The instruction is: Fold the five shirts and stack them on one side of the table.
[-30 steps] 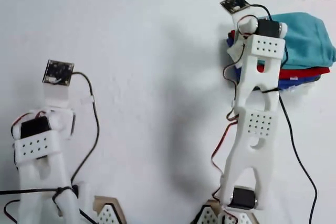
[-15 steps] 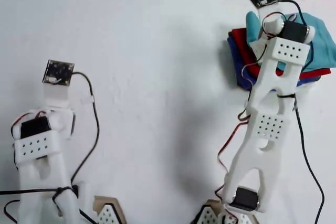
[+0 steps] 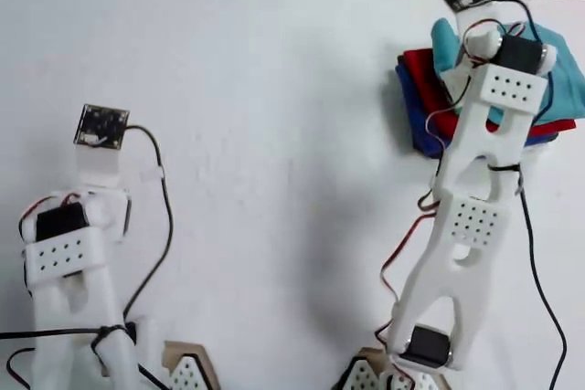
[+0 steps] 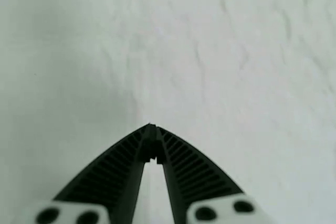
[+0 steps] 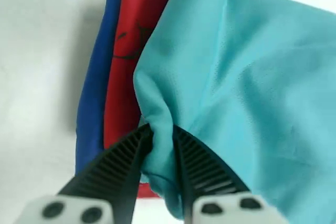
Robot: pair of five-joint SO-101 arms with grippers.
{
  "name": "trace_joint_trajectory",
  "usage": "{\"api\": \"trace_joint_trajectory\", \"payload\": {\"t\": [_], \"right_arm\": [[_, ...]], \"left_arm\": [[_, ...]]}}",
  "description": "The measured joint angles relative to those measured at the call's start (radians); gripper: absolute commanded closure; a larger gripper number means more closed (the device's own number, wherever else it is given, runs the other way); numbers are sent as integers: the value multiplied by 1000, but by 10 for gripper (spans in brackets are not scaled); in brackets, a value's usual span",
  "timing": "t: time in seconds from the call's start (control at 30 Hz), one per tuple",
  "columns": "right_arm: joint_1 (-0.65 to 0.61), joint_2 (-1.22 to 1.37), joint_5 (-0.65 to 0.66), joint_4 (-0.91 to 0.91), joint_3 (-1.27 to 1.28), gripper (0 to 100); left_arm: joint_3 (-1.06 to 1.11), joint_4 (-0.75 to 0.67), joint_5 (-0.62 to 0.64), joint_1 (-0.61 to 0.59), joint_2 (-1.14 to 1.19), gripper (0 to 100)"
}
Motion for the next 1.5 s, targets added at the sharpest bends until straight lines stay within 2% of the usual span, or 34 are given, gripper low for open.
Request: {"api": "trace_joint_trajectory", "payload": {"t": [0.23, 0.4, 0.57, 0.77, 1.1, 1.17, 1.27, 1.5], "right_arm": [[2, -302, 49, -3, 433, 978], [2, -347, 49, -63, 609, 978], [2, -347, 49, -78, 638, 968], [-46, -354, 55, -57, 638, 886], [-120, -658, 55, -60, 615, 906], [-120, -664, 55, -114, 617, 989], [-117, -647, 37, -261, 664, 978], [-118, -376, -178, -687, 727, 979]], "left_arm": [[0, 0, 0, 0, 0, 973], [0, 0, 0, 0, 0, 973], [0, 0, 0, 0, 0, 973], [0, 0, 0, 0, 0, 973], [0, 0, 0, -2, 0, 973], [0, 0, 0, -2, 0, 973], [0, 0, 0, 0, 0, 973], [0, 0, 0, 0, 0, 973]]}}
